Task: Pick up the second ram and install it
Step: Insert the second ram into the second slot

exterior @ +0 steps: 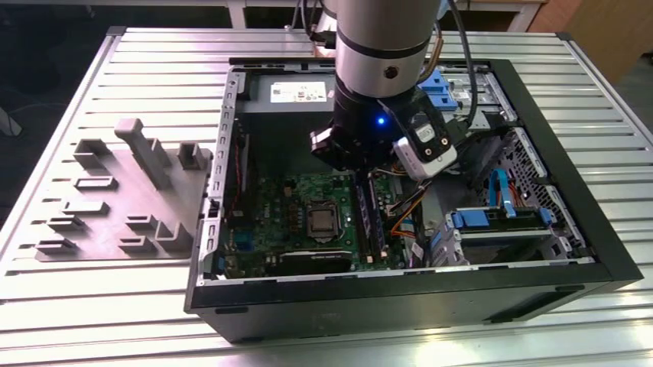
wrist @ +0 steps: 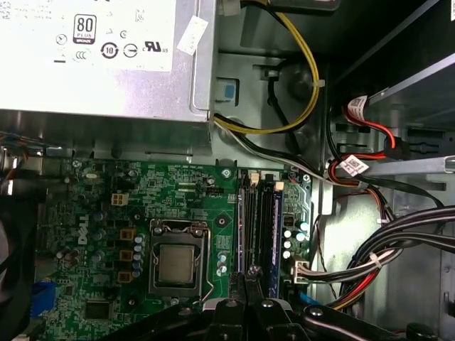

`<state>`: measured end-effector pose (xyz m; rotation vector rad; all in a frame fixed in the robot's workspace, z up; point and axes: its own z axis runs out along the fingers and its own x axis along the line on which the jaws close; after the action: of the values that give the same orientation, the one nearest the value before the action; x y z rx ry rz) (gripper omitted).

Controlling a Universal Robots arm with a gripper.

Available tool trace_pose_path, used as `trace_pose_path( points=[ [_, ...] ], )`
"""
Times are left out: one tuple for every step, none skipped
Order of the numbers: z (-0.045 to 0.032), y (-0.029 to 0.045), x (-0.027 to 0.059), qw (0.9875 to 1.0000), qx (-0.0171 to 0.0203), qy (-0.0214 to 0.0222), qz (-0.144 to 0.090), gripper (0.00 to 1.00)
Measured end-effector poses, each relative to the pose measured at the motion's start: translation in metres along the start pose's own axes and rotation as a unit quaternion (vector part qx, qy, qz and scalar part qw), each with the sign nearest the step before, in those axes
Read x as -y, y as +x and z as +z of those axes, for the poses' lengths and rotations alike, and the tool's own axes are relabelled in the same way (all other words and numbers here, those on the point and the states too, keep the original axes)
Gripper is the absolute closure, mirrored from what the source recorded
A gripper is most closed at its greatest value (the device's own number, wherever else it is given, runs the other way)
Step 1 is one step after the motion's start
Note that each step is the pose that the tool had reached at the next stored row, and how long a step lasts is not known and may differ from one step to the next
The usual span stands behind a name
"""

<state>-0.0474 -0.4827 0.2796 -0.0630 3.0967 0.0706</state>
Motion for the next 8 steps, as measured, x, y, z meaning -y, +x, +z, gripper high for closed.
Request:
trace_pose_path(
  points=[
    [0.0001,0.0000,0.0000,1.0000,0.0000,-0.0001,0.000,0.89],
    [0.0001,0.0000,0.0000,1.0000,0.0000,0.0000,0.000,0.89],
    [0.0002,0.0000,0.0000,1.0000,0.0000,-0.0001,0.000,0.89],
    [0.0014,0.0000,0.0000,1.0000,0.0002,-0.0003,0.000,0.89],
    [0.0029,0.0001,0.0003,1.0000,0.0001,-0.0002,0.000,0.89],
    [0.0041,0.0002,0.0007,1.0000,0.0000,-0.0001,0.000,0.89],
    [0.0052,-0.0002,0.0012,1.0000,0.0000,-0.0001,0.000,0.89],
    [0.0061,-0.0013,0.0018,1.0000,0.0000,-0.0001,0.000,0.89]
  ],
)
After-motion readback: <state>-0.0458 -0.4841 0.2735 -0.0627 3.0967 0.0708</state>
